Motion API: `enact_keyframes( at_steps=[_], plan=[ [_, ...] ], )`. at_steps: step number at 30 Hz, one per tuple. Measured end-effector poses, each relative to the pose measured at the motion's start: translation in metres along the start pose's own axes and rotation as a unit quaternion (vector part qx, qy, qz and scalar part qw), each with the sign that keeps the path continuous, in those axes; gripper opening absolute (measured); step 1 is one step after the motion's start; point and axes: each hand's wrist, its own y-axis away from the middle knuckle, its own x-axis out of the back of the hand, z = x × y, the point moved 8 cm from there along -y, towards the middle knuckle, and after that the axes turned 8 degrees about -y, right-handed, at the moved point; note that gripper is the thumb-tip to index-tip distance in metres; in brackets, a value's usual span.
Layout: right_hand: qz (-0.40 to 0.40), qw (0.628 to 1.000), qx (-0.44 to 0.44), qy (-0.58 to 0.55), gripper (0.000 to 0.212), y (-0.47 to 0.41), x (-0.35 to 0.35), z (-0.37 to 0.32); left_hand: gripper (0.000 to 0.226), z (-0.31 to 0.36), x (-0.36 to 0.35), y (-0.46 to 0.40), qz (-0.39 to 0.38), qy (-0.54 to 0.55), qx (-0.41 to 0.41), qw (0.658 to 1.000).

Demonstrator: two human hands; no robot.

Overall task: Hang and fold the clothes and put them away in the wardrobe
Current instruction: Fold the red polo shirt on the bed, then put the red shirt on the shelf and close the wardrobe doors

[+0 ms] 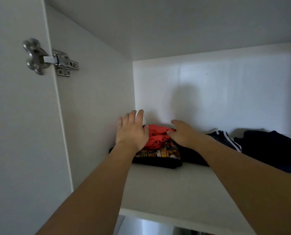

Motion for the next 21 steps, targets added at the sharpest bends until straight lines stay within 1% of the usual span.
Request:
enact_keyframes(
  at_steps=[2, 4, 7, 8, 9, 12, 15, 17, 21],
  plan=[
    [0.012, 1.0, 0.009, -0.003, 0.054, 0.035, 0.011, -0.014, 0.063, 0.005, 0.032, 0.027, 0.047, -0.018, -0.006, 0.999],
    [0.013, 1.0, 0.007, -0.016, 0.052, 0.076, 0.02, -0.027, 0.063, 0.007, 0.064, 0.059, 0.063, -0.033, -0.008, 0.997],
    [0.035, 0.999, 0.031, -0.026, 0.027, 0.116, 0.031, -0.041, 0.062, 0.004, 0.091, 0.096, 0.068, -0.045, -0.006, 0.997],
    [0.035, 0.998, 0.039, -0.032, 0.022, 0.137, 0.034, -0.048, 0.062, 0.003, 0.105, 0.117, 0.063, -0.05, -0.001, 0.997],
    [0.039, 0.997, 0.048, -0.037, 0.023, 0.154, 0.036, -0.053, 0.062, 0.002, 0.115, 0.134, 0.066, -0.052, 0.003, 0.996],
    [0.043, 0.996, 0.072, -0.037, 0.039, 0.203, 0.038, -0.074, 0.064, -0.005, 0.143, 0.187, 0.063, -0.062, 0.022, 0.996],
    [0.018, 0.997, 0.069, -0.03, 0.049, 0.245, 0.03, -0.096, 0.064, -0.014, 0.174, 0.231, 0.065, -0.081, 0.027, 0.994],
    [0.001, 0.997, 0.077, -0.025, 0.051, 0.268, 0.027, -0.114, 0.064, -0.021, 0.195, 0.253, 0.065, -0.095, 0.033, 0.993],
    [-0.009, 0.994, 0.105, -0.015, 0.055, 0.298, 0.025, -0.152, 0.066, -0.034, 0.235, 0.282, 0.06, -0.121, 0.056, 0.989]
  ],
)
